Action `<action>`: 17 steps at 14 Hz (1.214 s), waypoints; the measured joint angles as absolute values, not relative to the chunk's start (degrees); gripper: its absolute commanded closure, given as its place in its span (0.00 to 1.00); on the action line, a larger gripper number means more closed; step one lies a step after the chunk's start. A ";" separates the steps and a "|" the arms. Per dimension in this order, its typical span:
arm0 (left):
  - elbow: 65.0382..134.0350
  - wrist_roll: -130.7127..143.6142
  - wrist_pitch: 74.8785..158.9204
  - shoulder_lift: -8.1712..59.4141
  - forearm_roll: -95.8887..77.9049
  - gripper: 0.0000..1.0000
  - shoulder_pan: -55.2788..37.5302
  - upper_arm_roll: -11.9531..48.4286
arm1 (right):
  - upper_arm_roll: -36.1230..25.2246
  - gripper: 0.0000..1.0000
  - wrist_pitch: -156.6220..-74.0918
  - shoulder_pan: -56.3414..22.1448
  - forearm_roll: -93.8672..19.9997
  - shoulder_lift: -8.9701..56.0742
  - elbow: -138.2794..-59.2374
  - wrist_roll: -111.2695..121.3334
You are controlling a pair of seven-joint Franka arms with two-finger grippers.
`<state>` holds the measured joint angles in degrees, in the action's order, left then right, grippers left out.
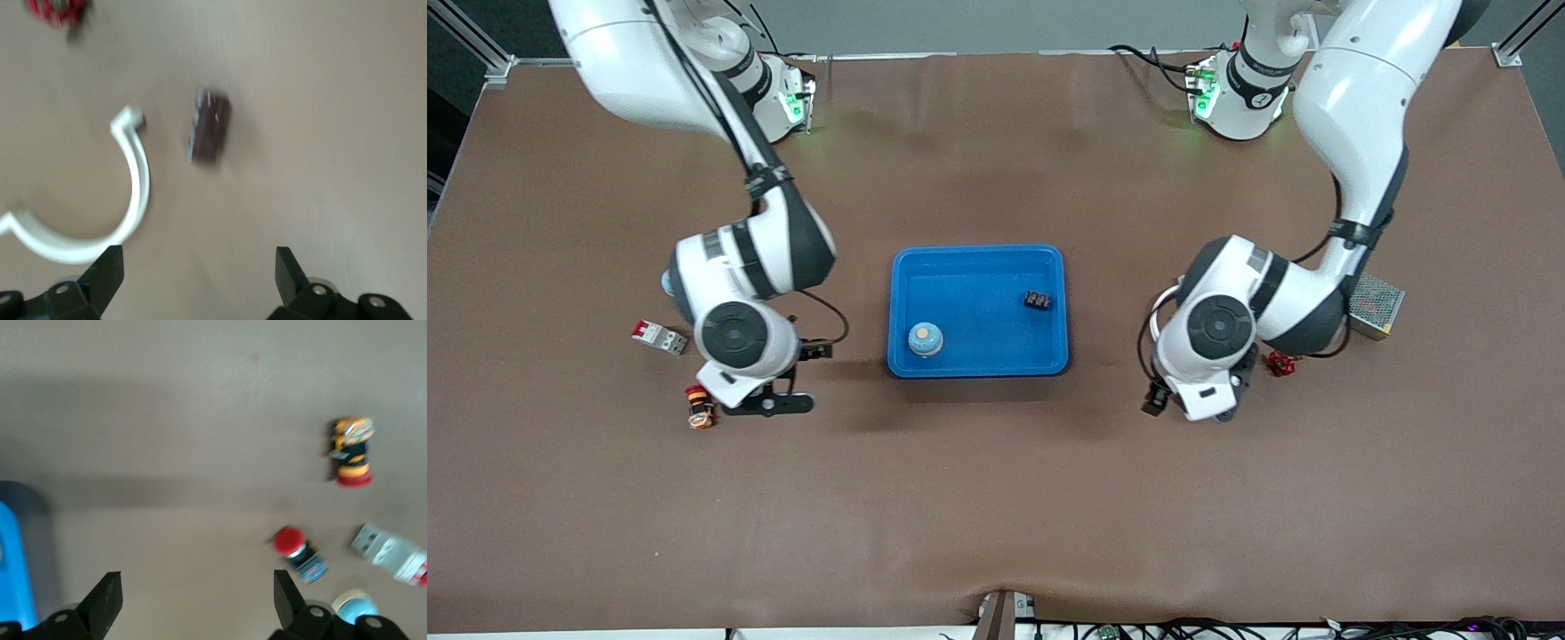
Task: Place electrolytic capacitor and blue bell in tray
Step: 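Grasp the second blue bell with the right gripper while the left gripper grasps a capacitor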
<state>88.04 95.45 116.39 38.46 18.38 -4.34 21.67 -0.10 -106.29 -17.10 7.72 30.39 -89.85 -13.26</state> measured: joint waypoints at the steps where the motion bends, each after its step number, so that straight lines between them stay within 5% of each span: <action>1: 88.05 95.34 116.73 39.09 19.43 0.02 -3.26 21.66 | -0.10 0.00 -110.32 -15.11 7.72 28.79 -93.04 -9.89; 5: 88.10 93.17 121.67 41.89 20.66 0.06 -1.38 21.53 | -0.01 0.00 -129.14 -8.14 7.66 22.62 -110.65 -3.18; 9: 88.17 90.67 124.60 44.62 21.87 0.23 -1.39 20.95 | 0.01 0.00 -142.16 -3.15 7.21 16.80 -126.12 -3.25; 13: 88.19 88.59 125.55 46.45 22.69 0.52 -1.34 20.11 | 0.03 0.00 -142.82 0.98 7.16 9.93 -134.34 -3.24; 16: 88.17 88.38 125.70 46.77 22.75 0.98 -1.36 20.11 | 0.05 0.00 -143.66 2.98 7.13 5.40 -140.23 -3.24; 17: 88.13 88.37 125.76 46.77 22.76 1.00 -1.37 20.11 | 0.05 0.00 -144.68 3.70 7.13 4.29 -142.09 -3.24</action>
<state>88.13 88.37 125.76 46.77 22.76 -1.37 20.11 0.05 -144.68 3.70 7.13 4.29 -142.09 -3.24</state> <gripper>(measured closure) 0.661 0.000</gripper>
